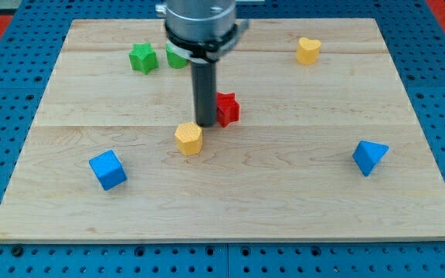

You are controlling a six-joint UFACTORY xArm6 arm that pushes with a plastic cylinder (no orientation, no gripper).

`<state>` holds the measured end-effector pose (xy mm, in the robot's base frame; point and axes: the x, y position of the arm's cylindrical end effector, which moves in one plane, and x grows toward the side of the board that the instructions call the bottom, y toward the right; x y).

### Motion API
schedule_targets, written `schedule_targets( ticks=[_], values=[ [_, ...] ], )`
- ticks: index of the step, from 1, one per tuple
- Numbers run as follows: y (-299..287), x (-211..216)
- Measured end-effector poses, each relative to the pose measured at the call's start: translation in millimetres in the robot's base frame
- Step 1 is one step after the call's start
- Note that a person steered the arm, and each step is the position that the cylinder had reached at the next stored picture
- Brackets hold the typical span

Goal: Move red blocks and green star near green circle

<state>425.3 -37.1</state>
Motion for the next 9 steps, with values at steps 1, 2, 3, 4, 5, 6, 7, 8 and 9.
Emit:
schedule_targets(
  ticks=[1,2,3,4,5,6,7,8,9],
  values=[
    [53,21],
    [69,46],
    [61,15],
    [32,-4],
    [52,-6],
    [43,-28],
    [24,-49],
    [-12,-67],
    [-19,-74]
  ],
)
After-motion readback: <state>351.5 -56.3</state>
